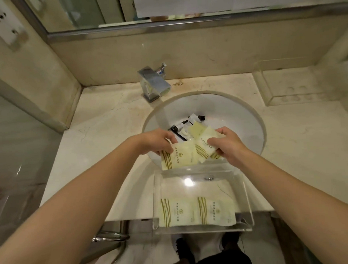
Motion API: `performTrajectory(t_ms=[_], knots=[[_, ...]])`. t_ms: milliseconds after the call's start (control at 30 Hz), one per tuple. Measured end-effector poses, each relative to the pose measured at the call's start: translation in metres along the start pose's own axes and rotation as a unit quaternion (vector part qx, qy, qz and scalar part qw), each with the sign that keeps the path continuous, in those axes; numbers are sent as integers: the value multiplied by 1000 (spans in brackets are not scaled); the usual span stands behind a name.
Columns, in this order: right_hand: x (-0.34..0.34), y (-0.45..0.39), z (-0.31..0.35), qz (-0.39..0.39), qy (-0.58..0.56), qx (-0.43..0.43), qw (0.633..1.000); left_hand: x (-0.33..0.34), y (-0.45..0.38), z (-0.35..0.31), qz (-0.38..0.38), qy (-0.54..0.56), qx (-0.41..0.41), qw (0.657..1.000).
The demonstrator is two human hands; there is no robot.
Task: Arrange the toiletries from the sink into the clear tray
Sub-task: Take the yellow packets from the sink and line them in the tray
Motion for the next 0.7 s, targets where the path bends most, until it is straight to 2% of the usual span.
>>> performTrajectory(t_ms=[233,333,433,533,700], knots=[[-11,46,-24,79,69,-39,994,41,20,3,90,-141,16,986],[-8,61,-35,130,154,-25,979,57,24,11,119,-199,10,973],[-4,68,-48,128,243,-11,961,70,25,18,120,-262,11,957],[2,70,-59,147,349,-9,926,80,25,25,109,-302,18,947],[11,73,-66,208,542,-27,814,89,27,31,97,-332,28,938]])
Point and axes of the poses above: each hand's wrist, its own y-axis away from the middle knuckle, its own x-axis out of the palm, z = x × y, the point moved 3 cm from there along -y, towards the middle knuckle, and after that the axes turned 2 degrees about z, right-handed, at the moved point
